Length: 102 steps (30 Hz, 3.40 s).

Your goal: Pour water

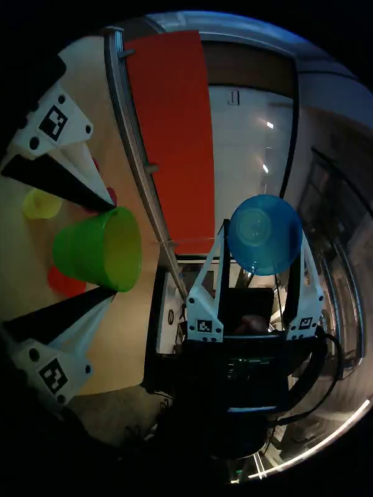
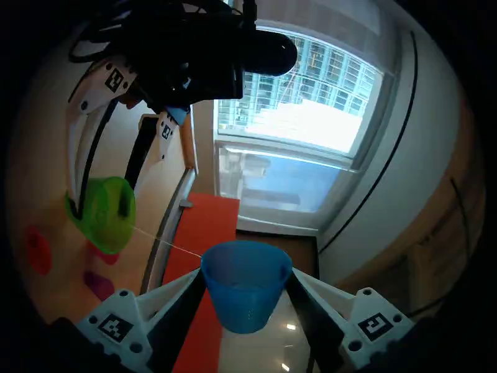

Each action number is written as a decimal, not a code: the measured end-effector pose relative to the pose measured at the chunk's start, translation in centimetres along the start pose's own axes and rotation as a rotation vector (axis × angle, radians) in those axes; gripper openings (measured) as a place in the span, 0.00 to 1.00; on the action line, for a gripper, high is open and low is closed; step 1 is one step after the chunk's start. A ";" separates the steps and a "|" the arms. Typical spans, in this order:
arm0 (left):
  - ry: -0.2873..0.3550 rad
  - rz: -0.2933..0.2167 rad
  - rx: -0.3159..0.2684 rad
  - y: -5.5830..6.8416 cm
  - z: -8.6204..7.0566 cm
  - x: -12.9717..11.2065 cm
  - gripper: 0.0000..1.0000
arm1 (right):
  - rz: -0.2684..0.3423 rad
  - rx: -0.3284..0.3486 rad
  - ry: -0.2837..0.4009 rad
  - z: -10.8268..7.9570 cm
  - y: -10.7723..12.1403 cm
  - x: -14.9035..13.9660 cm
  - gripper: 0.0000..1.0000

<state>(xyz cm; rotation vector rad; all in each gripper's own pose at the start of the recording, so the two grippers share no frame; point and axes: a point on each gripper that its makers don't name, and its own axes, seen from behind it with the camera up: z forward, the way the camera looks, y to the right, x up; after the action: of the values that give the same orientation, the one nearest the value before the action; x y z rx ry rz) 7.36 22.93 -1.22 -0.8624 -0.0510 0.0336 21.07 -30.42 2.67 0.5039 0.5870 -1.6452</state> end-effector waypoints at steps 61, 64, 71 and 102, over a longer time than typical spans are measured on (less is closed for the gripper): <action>-0.009 0.017 0.004 0.0 0.4 0.7 0.85 | 1.486 0.064 0.035 -3.0 -0.9 -0.5 0.90; -0.010 0.018 0.004 0.0 0.4 0.7 0.85 | 1.504 0.071 0.036 -3.0 -1.2 -0.5 0.90; -0.009 0.018 0.004 0.0 0.3 0.9 0.85 | 1.567 0.092 0.061 -3.2 -0.7 0.0 0.90; -0.011 0.015 0.001 0.2 0.1 1.1 0.85 | 1.565 0.074 0.056 -4.0 -0.2 -0.8 0.89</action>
<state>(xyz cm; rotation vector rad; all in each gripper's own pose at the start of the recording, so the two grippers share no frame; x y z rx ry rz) 8.45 23.21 -1.28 -0.8618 -0.0553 0.0521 20.98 -27.27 0.07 0.7649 0.0365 -0.1551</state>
